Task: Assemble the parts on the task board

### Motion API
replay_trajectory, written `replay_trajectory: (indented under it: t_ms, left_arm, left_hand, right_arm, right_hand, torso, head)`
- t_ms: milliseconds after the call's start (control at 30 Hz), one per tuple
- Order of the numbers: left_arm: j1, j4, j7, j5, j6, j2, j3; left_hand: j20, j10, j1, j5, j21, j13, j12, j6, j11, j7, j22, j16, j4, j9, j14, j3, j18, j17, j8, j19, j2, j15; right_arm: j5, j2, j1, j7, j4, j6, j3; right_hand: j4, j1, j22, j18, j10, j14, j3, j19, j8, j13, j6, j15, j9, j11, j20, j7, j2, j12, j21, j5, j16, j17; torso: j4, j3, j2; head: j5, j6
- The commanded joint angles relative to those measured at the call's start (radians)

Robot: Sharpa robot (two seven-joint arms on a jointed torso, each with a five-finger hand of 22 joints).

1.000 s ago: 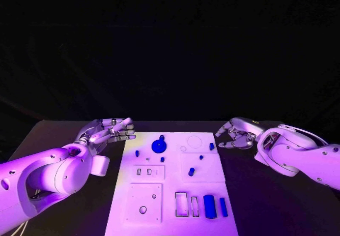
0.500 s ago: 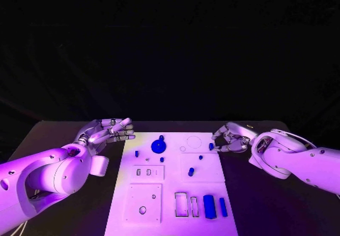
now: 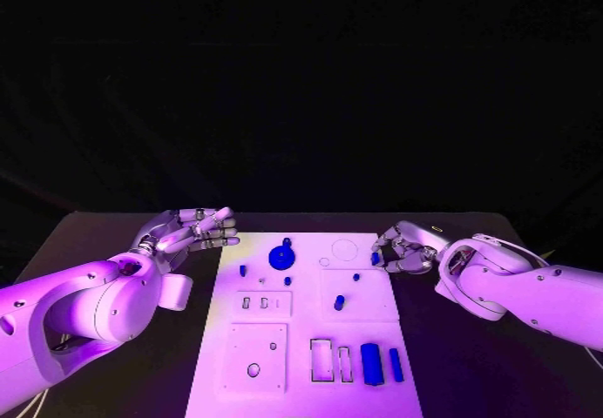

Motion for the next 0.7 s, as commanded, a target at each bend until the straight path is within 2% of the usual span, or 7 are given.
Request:
replay_trajectory:
  t_ms: [33, 267, 700]
  left_arm:
    - [0.001, 0.004, 0.006, 0.003, 0.016, -0.003, 0.001]
    - [0.001, 0.008, 0.002, 0.003, 0.016, -0.016, 0.001]
    - [0.001, 0.01, 0.001, 0.003, 0.017, -0.018, 0.001]
  left_hand:
    - [0.006, 0.001, -0.003, -0.003, -0.005, -0.001, -0.005, 0.0, 0.003, 0.004, -0.002, -0.007, 0.0, -0.001, 0.001, -0.005, 0.013, 0.001, -0.006, 0.001, 0.001, 0.006]
    - [0.006, 0.002, 0.0, -0.003, -0.005, -0.001, -0.006, 0.001, 0.003, 0.004, -0.002, -0.008, -0.001, -0.001, 0.001, -0.004, 0.013, 0.001, -0.006, 0.001, 0.004, 0.006]
    - [0.006, 0.002, 0.0, -0.003, -0.005, -0.001, -0.006, 0.001, 0.003, 0.004, -0.002, -0.008, -0.001, -0.001, 0.001, -0.004, 0.013, 0.001, -0.006, 0.001, 0.004, 0.006]
  right_arm:
    - [-0.002, 0.005, -0.002, -0.01, -0.005, -0.012, 0.0]
    - [0.008, 0.014, -0.003, -0.012, -0.014, -0.018, 0.0]
    - [0.017, 0.026, -0.005, -0.011, -0.021, -0.008, 0.0]
  right_hand:
    - [0.004, -0.007, 0.172, -0.007, 0.0, 0.085, -0.004, 0.025, -0.004, 0.029, -0.007, 0.002, -0.002, 0.009, -0.002, 0.003, 0.003, 0.0, 0.001, -0.002, 0.005, 0.182]
    - [0.008, -0.009, 0.175, -0.008, 0.005, 0.086, 0.0, 0.028, 0.0, 0.036, -0.001, 0.002, -0.001, 0.008, -0.001, 0.002, 0.014, 0.006, 0.005, 0.0, 0.006, 0.185]
    - [0.012, -0.007, 0.18, -0.009, 0.017, 0.087, 0.01, 0.031, 0.013, 0.05, 0.034, -0.004, 0.005, 0.0, -0.004, -0.008, 0.026, 0.02, 0.008, -0.008, 0.008, 0.189]
  torso:
    - [0.0014, 0.0001, 0.0]
    - [0.001, 0.0, -0.001]
    - [-0.0001, 0.0005, 0.0]
  head:
    - [0.002, -0.001]
    - [0.003, -0.002]
    - [0.004, -0.004]
